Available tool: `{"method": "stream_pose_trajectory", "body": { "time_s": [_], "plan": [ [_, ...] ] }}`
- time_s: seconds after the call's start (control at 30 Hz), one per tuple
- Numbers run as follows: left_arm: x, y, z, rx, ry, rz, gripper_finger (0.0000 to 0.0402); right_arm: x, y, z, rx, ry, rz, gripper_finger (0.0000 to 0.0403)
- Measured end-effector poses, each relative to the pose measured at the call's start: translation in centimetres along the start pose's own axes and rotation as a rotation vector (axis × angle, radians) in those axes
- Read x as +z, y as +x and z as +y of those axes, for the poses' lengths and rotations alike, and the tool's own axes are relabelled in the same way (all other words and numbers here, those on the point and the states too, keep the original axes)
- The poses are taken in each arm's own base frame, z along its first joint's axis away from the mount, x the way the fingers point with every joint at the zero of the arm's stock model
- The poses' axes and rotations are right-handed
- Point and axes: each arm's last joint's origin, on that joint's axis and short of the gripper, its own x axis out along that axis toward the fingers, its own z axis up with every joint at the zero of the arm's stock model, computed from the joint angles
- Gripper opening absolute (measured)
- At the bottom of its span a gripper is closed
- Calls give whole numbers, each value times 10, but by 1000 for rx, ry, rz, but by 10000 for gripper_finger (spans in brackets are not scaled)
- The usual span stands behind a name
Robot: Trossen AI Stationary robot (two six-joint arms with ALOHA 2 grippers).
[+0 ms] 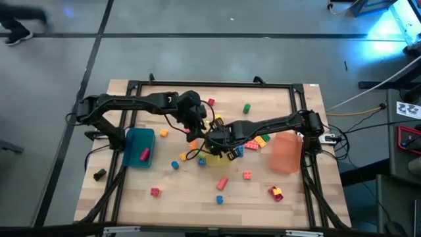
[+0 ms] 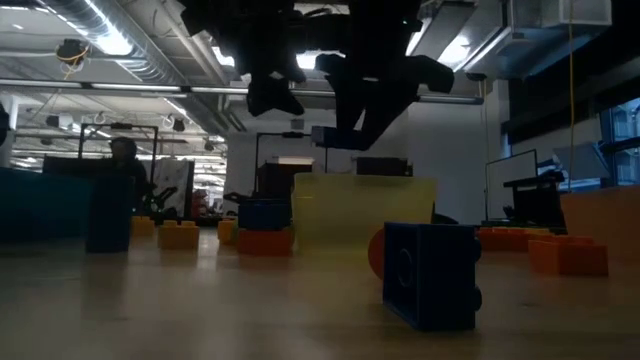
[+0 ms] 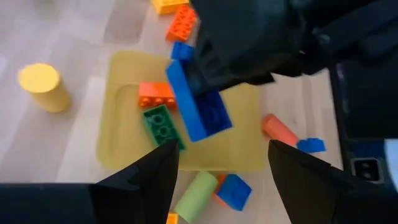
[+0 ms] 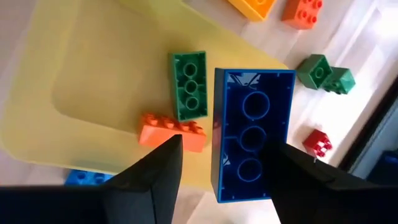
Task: Sort blocks by size
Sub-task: Put the blue 8 stud game piece into the yellow bin
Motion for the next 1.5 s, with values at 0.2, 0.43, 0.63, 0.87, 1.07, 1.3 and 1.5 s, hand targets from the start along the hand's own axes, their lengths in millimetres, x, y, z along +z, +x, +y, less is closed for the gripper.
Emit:
{"method": "stream_pose_trajectory", "body": {
  "time_s": [0.2, 0.43, 0.63, 0.87, 1.07, 1.3, 1.5],
  "plan": [
    [2, -5, 9, -60, 5, -3, 232, 3, -5, 5, -65, -21, 16, 204],
    [3, -10, 19, -85, -21, -13, 232, 7, -9, 5, -127, -22, -1, 204],
    [5, -10, 18, -140, -6, -29, 232, 10, -20, 10, -186, -39, -8, 204],
    [7, -10, 17, -152, -8, -38, 232, 15, -30, 22, -240, -70, -8, 204],
    [10, -7, 12, -172, -19, -64, 232, 16, -33, 25, -319, -73, 25, 204],
    [6, 19, 13, -186, -35, -7, 232, 15, -33, 23, -342, -68, 38, 204],
    [4, 39, 25, -187, -85, 19, 232, 14, -33, 24, -333, -70, 49, 204]
  ]
}}
